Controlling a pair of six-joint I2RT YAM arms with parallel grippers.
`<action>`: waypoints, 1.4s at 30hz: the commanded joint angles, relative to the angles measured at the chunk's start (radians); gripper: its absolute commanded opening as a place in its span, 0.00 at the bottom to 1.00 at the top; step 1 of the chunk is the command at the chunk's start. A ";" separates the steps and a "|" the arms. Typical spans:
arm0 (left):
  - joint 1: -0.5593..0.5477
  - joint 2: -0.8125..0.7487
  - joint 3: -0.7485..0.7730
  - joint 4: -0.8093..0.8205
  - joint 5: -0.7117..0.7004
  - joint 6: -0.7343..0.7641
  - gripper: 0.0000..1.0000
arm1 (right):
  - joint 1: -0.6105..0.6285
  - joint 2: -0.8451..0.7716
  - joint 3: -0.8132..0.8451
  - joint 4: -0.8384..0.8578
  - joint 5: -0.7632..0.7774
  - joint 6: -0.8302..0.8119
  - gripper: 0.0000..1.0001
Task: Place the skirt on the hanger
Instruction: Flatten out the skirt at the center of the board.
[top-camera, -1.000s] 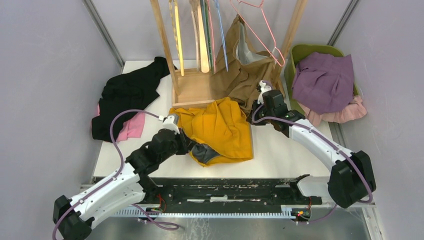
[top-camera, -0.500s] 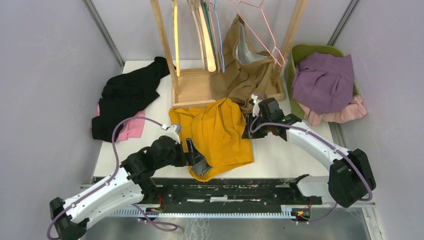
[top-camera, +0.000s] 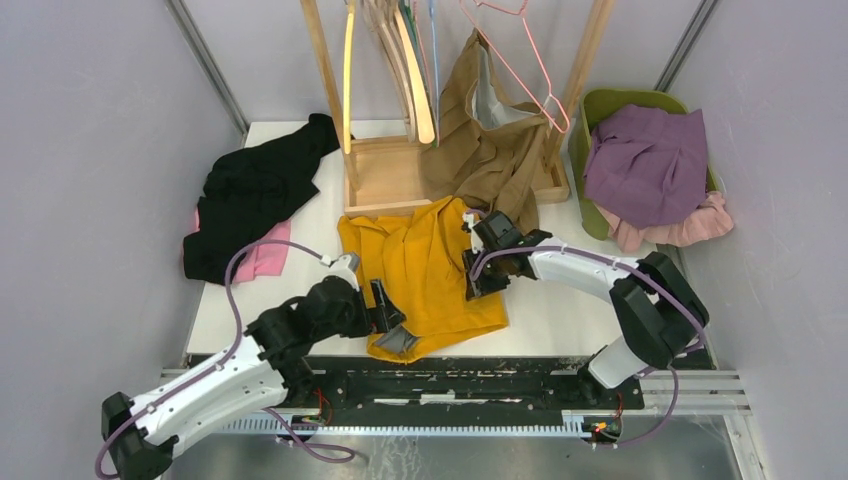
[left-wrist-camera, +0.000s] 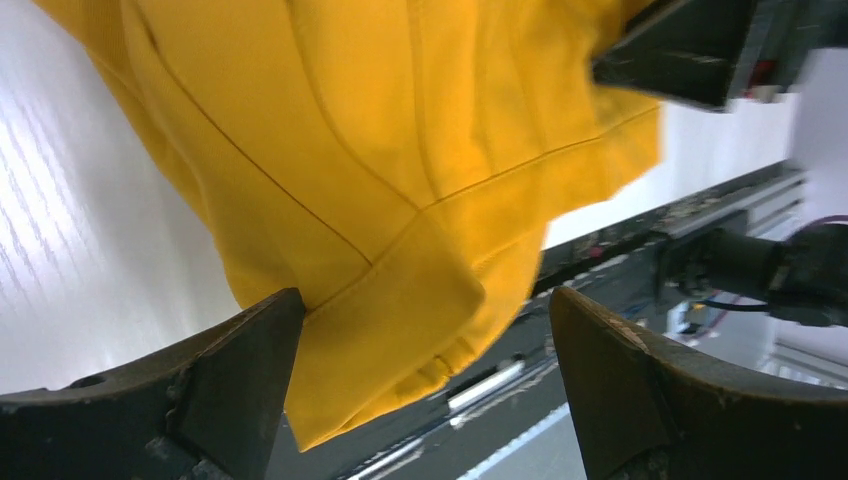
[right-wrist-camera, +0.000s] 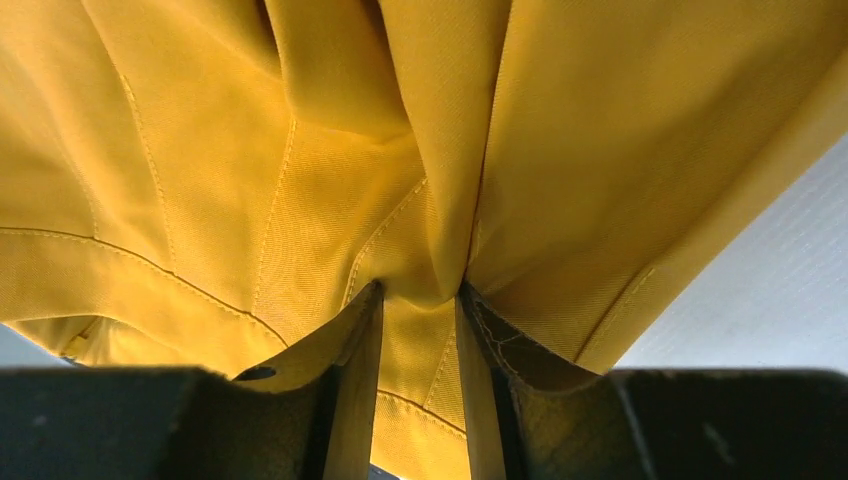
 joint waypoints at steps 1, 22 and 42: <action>-0.005 0.077 -0.104 0.118 0.035 -0.054 0.99 | 0.042 -0.011 -0.025 0.017 0.095 0.008 0.36; -0.029 0.087 -0.150 0.186 0.050 -0.036 0.03 | 0.047 -0.304 -0.012 -0.110 0.253 0.036 0.03; -0.029 0.168 -0.021 0.148 -0.116 0.061 0.60 | 0.047 -0.193 0.974 -0.359 0.316 -0.133 0.42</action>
